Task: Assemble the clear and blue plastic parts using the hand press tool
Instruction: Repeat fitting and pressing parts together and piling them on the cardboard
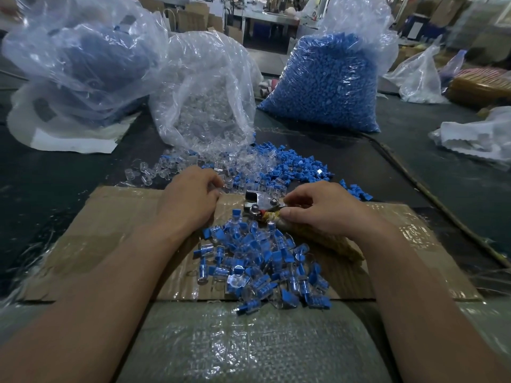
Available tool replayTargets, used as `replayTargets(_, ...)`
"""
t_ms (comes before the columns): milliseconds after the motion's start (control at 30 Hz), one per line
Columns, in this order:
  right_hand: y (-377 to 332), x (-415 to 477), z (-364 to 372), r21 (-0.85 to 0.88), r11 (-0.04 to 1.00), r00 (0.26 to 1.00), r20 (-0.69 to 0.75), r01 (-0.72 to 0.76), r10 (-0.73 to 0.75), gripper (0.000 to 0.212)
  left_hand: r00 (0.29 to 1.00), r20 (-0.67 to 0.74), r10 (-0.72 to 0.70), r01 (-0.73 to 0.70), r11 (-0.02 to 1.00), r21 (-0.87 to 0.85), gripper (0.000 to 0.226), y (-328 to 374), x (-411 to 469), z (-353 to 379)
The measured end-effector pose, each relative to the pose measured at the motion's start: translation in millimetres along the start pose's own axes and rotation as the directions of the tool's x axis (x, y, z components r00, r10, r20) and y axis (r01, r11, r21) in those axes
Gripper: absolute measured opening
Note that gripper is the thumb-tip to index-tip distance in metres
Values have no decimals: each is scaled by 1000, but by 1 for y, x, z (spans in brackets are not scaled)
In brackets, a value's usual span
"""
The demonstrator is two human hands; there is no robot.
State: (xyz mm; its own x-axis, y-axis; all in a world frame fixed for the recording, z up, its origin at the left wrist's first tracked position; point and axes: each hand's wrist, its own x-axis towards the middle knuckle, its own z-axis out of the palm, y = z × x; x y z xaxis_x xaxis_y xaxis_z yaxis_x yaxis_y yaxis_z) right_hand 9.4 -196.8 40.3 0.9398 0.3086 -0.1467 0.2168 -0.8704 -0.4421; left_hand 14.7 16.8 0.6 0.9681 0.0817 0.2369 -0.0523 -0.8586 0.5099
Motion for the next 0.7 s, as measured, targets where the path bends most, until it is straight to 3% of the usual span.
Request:
replayTargets(133, 2, 1, 1, 14, 1000, 1000, -16, 4, -4, 32, 999, -52, 6, -7, 1000, -11, 12, 1, -1, -2)
replayTargets(267, 9, 7, -3, 60, 998, 984, -176, 10, 1, 16, 975, -217, -43, -17, 963, -268, 24, 10, -7, -10)
replayTargets(333, 18, 11, -6, 89, 995, 939, -334, -51, 78, 8, 971, -238, -36, -50, 936, -348, 25, 14, -12, -14)
replayTargets(467, 41, 19, -11, 140, 964, 802, -534, -228, 267, 16, 971, -239, -13, -83, 919, -385, 21, 15, -15, -16)
replayTargets(567, 53, 24, -11, 185, 933, 748, -559, -308, 358, 20, 979, -204, -26, -75, 877, -475, 20, 15, -16, -16)
replayTargets(700, 57, 29, -8, 137, 926, 782, -499, -353, 372, 24, 991, -115, -64, -27, 758, -652, 28, 21, -19, -19)
